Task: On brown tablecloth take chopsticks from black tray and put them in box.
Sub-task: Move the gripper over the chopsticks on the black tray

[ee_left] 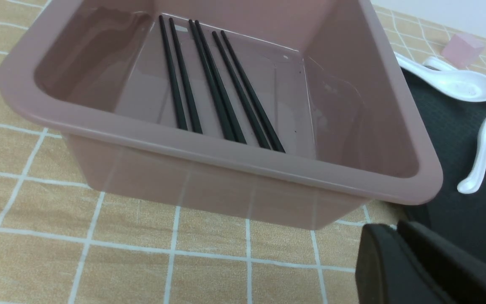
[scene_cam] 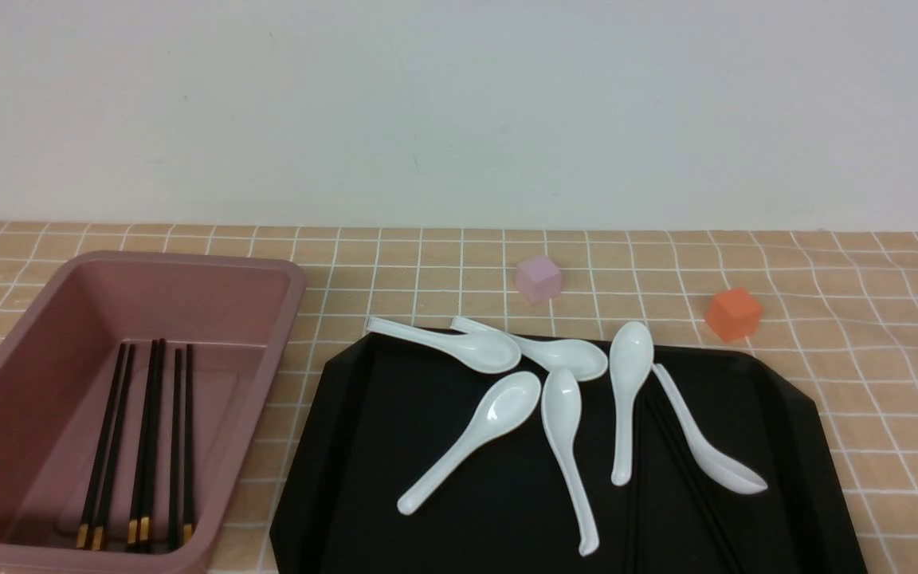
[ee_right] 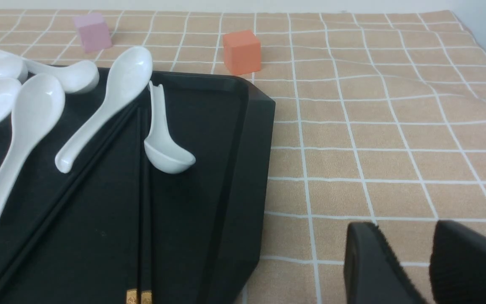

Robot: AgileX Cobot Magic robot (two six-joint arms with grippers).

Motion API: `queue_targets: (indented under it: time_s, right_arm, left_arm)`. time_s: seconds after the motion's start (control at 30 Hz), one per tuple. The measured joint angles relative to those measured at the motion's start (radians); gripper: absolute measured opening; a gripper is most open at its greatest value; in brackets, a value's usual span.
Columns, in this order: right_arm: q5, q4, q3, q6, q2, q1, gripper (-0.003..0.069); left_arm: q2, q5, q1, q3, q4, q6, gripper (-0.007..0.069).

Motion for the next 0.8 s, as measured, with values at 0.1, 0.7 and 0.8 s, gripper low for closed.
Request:
queue_targets:
  time_s: [0.1,0.7,0.8]
  right_arm:
    - [0.0,0.005,0.0,0.004,0.0,0.0,0.024]
    - [-0.087,0.641,-0.011,0.202,0.0,0.0,0.024]
    - [-0.069,0.63,-0.091,0.155,0.011,0.0,0.0237]
  left_arm:
    - [0.0,0.0,0.0,0.0,0.0,0.0,0.005]
    - [0.0,0.0,0.0,0.0,0.002,-0.001,0.005]
    - [0.0,0.0,0.0,0.0,0.002,-0.001,0.005]
